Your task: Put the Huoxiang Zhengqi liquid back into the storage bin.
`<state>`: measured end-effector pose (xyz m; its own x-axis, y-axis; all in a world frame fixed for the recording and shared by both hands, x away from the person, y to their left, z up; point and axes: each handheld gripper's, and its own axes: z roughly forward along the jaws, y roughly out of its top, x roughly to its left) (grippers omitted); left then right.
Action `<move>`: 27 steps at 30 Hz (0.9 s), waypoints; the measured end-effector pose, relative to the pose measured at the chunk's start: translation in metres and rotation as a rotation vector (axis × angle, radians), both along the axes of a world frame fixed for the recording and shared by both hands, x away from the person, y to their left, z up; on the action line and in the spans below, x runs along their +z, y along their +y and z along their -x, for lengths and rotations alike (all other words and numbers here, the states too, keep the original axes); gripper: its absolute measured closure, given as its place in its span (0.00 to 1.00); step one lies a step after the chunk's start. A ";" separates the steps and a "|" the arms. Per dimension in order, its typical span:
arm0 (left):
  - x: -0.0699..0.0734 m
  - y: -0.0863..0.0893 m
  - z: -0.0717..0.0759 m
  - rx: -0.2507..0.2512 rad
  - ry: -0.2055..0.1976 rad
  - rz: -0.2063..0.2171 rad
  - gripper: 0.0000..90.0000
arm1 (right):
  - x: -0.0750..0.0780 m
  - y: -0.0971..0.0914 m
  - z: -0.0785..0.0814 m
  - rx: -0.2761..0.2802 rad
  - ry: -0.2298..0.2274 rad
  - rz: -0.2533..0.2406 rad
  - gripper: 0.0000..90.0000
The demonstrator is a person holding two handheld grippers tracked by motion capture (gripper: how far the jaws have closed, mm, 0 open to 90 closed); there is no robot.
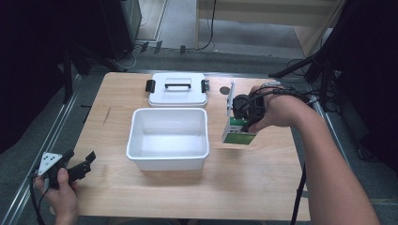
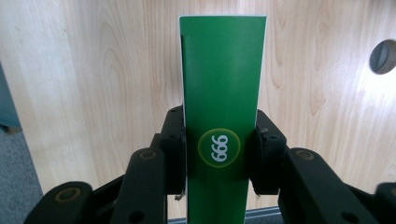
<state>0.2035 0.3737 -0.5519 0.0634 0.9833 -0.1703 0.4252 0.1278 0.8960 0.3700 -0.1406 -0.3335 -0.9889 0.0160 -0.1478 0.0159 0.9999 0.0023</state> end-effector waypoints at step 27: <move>0.000 0.000 -0.002 0.009 0.017 0.000 0.17 | 0.065 0.048 0.007 -0.013 0.019 0.002 0.72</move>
<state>0.2051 0.3734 -0.5520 0.0518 0.9839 -0.1712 0.4391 0.1315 0.8888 0.3632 -0.0929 -0.2686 -0.9912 0.0281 -0.1295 0.0284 0.9996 -0.0004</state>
